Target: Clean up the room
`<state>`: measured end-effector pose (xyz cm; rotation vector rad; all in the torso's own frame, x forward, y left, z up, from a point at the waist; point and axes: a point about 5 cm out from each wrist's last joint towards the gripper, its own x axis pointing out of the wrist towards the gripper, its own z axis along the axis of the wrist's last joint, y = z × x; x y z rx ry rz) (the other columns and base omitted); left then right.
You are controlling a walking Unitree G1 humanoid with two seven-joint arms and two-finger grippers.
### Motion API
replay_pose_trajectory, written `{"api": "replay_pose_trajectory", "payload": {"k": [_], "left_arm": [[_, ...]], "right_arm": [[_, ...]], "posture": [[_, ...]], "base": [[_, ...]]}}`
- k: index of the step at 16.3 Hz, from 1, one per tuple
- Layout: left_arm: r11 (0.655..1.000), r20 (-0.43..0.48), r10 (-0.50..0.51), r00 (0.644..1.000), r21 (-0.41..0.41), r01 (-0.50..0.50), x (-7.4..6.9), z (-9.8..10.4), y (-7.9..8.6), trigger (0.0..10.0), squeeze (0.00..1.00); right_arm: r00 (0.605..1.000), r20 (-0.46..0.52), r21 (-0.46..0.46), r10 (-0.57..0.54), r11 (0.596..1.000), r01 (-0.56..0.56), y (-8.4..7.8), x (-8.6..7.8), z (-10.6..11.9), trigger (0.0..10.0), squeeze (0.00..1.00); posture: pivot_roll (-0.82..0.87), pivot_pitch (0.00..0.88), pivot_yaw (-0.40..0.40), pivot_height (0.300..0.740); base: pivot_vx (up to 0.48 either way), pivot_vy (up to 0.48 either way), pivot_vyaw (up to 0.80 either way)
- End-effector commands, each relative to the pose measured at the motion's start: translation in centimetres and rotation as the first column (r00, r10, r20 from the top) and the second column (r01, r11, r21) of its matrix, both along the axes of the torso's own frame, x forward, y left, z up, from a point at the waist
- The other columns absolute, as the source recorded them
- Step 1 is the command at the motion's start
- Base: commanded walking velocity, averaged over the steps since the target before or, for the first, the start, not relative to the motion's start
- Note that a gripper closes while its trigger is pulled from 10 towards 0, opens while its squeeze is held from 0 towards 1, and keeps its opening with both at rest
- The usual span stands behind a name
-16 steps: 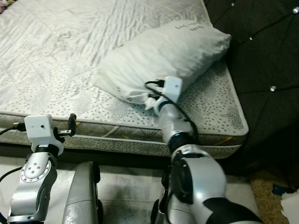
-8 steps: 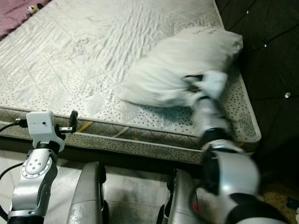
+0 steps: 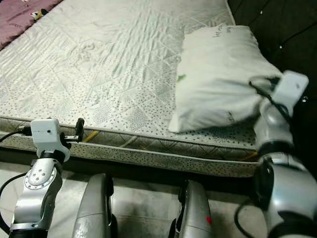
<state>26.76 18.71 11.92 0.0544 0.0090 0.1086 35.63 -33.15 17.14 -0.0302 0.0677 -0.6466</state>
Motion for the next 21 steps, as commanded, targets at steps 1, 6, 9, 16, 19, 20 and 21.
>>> {"api": "replay_pose_trajectory", "payload": {"k": [1,6,9,16,19,20,21], "left_arm": [[1.0,-0.008,-0.003,1.0,0.007,0.003,-0.1,-0.2,0.1,10.0,0.0],[1.0,-0.016,-0.01,1.0,0.008,0.01,-0.1,-0.4,0.1,10.0,0.0],[1.0,-0.017,-0.01,1.0,0.004,0.01,-0.2,-0.5,0.0,10.0,0.0],[1.0,-0.019,-0.009,1.0,0.001,0.009,-0.2,-0.6,-0.1,10.0,0.0],[1.0,-0.019,-0.008,1.0,0.001,0.008,0.0,-0.6,-0.2,10.0,0.0],[1.0,-0.017,-0.006,1.0,0.001,0.006,0.0,-0.5,-0.2,10.0,0.0],[1.0,-0.016,-0.002,1.0,0.003,0.002,0.0,-0.5,0.0,10.0,0.0]], "right_arm": [[0.991,0.114,-0.085,-0.07,0.993,0.08,-1.9,-0.6,3.0,0.0,0.0],[0.998,0.053,-0.154,-0.023,0.988,0.031,-0.7,-3.3,-1.5,0.0,0.0],[0.983,0.037,-0.192,0.177,0.967,-0.167,5.6,-5.5,-3.6,0.0,0.0],[0.902,-0.033,-0.086,0.43,0.898,-0.431,13.3,-8.1,-5.7,0.0,0.0],[0.912,-0.032,-0.049,0.408,0.911,-0.409,10.9,-4.3,-4.2,0.0,0.0],[0.919,-0.026,-0.078,0.394,0.915,-0.395,8.9,-2.3,-2.4,0.0,0.0],[0.927,-0.031,-0.095,0.373,0.922,-0.374,7.4,-1.2,-1.3,0.0,0.0]], "posture": [[0.13,0.042,-0.004,0.541],[0.11,0.051,-0.003,0.541],[0.1,0.052,-0.005,0.541],[0.1,0.056,-0.009,0.541],[0.1,0.051,-0.008,0.541],[0.11,0.046,-0.01,0.541],[0.11,0.045,-0.01,0.541]], "base": [[0.0,0.0,0.0],[0.0,0.0,0.0],[0.0,0.0,0.0],[0.0,0.0,0.0],[0.0,0.0,0.0],[0.0,0.0,0.0],[0.0,0.0,0.0]]}}
